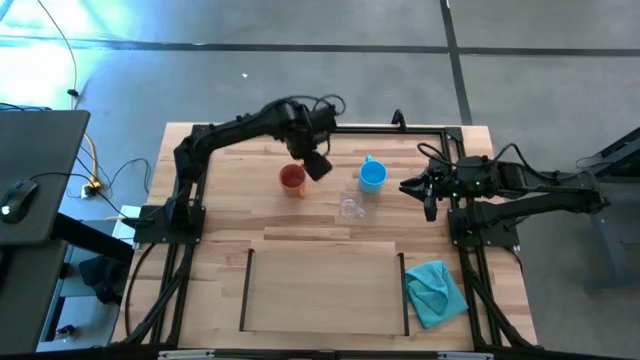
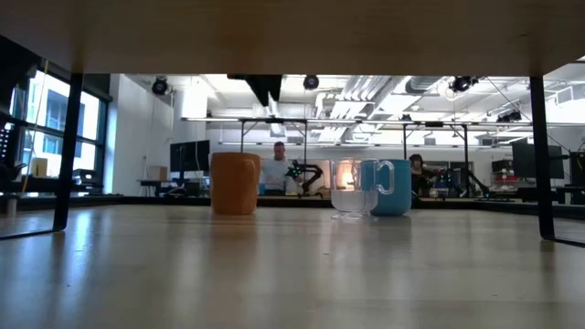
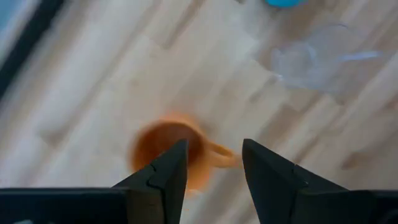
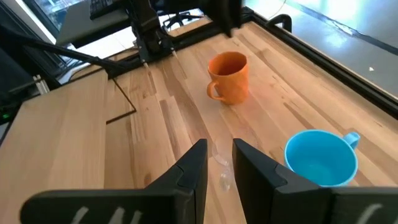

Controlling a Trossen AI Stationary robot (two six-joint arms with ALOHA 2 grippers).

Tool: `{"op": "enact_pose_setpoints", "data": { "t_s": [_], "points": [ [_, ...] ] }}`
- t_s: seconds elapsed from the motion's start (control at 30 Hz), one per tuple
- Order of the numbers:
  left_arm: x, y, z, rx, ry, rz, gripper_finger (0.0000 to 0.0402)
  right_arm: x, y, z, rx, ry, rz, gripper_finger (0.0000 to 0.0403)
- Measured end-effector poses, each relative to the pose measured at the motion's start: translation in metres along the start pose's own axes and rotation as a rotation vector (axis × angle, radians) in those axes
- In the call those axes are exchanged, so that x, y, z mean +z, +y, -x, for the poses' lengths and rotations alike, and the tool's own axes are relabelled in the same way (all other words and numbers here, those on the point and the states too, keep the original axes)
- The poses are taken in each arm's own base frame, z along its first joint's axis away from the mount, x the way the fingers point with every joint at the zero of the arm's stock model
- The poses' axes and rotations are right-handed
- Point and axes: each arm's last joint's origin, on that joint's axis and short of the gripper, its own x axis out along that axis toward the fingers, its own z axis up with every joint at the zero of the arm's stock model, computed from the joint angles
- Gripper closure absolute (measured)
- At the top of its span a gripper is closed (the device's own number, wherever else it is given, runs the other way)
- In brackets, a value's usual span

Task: Stack small to large cups/mugs on shelf
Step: Put the orange mug on the shelf

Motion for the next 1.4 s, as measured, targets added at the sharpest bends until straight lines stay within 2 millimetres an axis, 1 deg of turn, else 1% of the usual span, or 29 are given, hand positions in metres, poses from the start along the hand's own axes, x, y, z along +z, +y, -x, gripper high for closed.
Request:
{"op": "enact_pose_setpoints", "data": {
  "t_s": [0.07,0.2,0.27,0.37,0.47,0.57,0.73,0.87,1.0,1.27,1.4],
  "points": [
    [-0.006,-0.017,0.000,0.001,-0.001,0.041,0.0259,0.000,0.000,0.000,0.000,0.000,0.000,0.0336],
    [-0.021,-0.048,0.002,0.087,-0.055,0.078,0.0259,0.000,0.000,0.000,0.002,0.001,0.000,0.0336],
    [-0.028,-0.060,0.003,0.113,-0.077,0.102,0.0259,0.000,0.000,0.000,0.017,0.007,0.001,0.0336],
    [-0.035,-0.070,0.003,0.114,-0.077,0.155,0.0259,-0.001,0.001,0.000,0.042,0.018,0.018,0.0336],
    [-0.041,-0.076,-0.001,0.123,-0.068,0.216,0.0259,-0.001,0.002,0.000,0.065,0.026,0.019,0.0336],
    [-0.049,-0.079,-0.016,0.159,-0.014,0.288,0.0259,-0.001,0.003,0.000,0.089,0.032,0.019,0.0336],
    [-0.066,-0.084,-0.038,0.216,0.083,0.354,0.0259,0.000,0.003,0.000,0.110,0.031,0.018,0.0336],
    [-0.075,-0.088,-0.048,0.249,0.104,0.412,0.0259,0.000,0.003,0.000,0.110,0.031,0.022,0.0336],
    [-0.077,-0.088,-0.050,0.260,0.090,0.511,0.0259,0.000,0.003,0.000,0.110,0.030,0.026,0.0336],
    [-0.066,-0.095,-0.053,0.169,-0.016,0.698,0.0259,0.000,0.003,0.000,0.110,0.029,0.025,0.0336],
    [-0.065,-0.095,-0.058,0.202,-0.063,0.756,0.0259,0.000,0.003,0.000,0.110,0.029,0.025,0.0336]
  ]
}}
